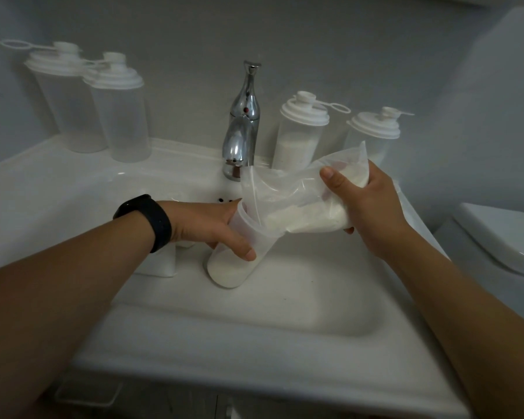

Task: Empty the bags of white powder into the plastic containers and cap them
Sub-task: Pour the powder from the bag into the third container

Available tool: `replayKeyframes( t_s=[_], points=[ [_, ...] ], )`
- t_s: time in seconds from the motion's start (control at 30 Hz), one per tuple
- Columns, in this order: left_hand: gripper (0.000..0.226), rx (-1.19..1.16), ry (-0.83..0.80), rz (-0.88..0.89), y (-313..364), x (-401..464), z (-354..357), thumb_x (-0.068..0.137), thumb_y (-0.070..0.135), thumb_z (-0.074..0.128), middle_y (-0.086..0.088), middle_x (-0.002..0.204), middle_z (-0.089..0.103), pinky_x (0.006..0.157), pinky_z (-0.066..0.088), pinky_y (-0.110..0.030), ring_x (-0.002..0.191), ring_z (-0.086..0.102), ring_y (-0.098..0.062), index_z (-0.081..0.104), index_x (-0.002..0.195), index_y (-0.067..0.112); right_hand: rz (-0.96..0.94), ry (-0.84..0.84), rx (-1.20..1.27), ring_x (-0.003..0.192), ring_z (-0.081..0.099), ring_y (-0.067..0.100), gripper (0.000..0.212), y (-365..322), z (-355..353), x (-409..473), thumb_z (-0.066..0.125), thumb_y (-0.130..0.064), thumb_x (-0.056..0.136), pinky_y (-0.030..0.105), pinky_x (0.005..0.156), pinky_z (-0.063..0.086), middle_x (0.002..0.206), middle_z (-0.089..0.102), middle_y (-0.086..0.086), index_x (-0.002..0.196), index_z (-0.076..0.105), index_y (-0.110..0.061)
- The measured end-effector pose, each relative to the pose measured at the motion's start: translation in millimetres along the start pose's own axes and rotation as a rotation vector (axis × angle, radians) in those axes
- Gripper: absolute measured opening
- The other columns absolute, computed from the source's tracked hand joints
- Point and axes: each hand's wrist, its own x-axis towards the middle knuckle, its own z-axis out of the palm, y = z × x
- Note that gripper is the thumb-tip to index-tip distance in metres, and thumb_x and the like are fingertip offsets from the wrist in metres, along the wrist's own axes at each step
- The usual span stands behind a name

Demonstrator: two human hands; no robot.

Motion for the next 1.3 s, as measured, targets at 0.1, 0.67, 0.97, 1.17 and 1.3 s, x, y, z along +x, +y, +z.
replayKeyframes(
  t_s=[0.1,0.67,0.97,1.17,1.3],
  points=[
    [0.088,0.000,-0.005,0.000,2.2,-0.9,0.6,0.062,0.043,0.088,0.017,0.129,0.064,0.108,0.052,-0.039,0.120,0.061,-0.004,0.044,0.138,0.047,-0.005,-0.010,0.002,0.064,0.069,0.019,0.033,-1.7,0.3,-1.0,0.074,-0.054,0.083,0.028,0.041,0.044,0.087,0.076,0.001,0.106,0.068,-0.030],
    [0.087,-0.006,-0.012,0.012,5.9,-3.2,2.0,0.067,0.037,0.084,0.015,0.132,0.061,0.107,0.052,-0.038,0.121,0.060,-0.004,0.039,0.141,0.046,-0.014,0.037,0.007,0.060,0.067,0.014,0.027,-1.1,-0.2,-0.5,0.075,-0.047,0.088,0.026,0.040,0.043,0.081,0.075,-0.005,0.107,0.070,-0.028],
    [0.093,0.004,-0.005,0.005,3.1,-1.7,1.8,0.062,0.042,0.088,0.011,0.134,0.061,0.106,0.053,-0.040,0.123,0.060,-0.008,0.040,0.143,0.041,-0.007,0.030,0.021,0.058,0.065,0.014,0.030,-1.0,-1.0,0.2,0.075,-0.047,0.087,0.026,0.040,0.042,0.079,0.074,-0.003,0.108,0.070,-0.026],
    [0.088,-0.018,-0.007,0.014,1.8,0.3,1.0,0.065,0.037,0.087,0.011,0.134,0.061,0.107,0.053,-0.042,0.122,0.060,-0.007,0.041,0.140,0.044,-0.022,0.049,0.017,0.059,0.065,0.014,0.028,0.1,0.2,0.2,0.076,-0.046,0.088,0.026,0.039,0.042,0.079,0.074,-0.002,0.106,0.070,-0.026],
    [0.082,-0.018,-0.029,0.027,2.6,0.9,0.5,0.068,0.036,0.085,0.018,0.132,0.060,0.106,0.053,-0.038,0.121,0.059,-0.002,0.040,0.135,0.054,-0.029,0.078,0.010,0.059,0.065,0.014,0.025,-0.7,-0.7,0.7,0.076,-0.045,0.088,0.026,0.039,0.043,0.079,0.074,-0.003,0.104,0.069,-0.027]
  ],
)
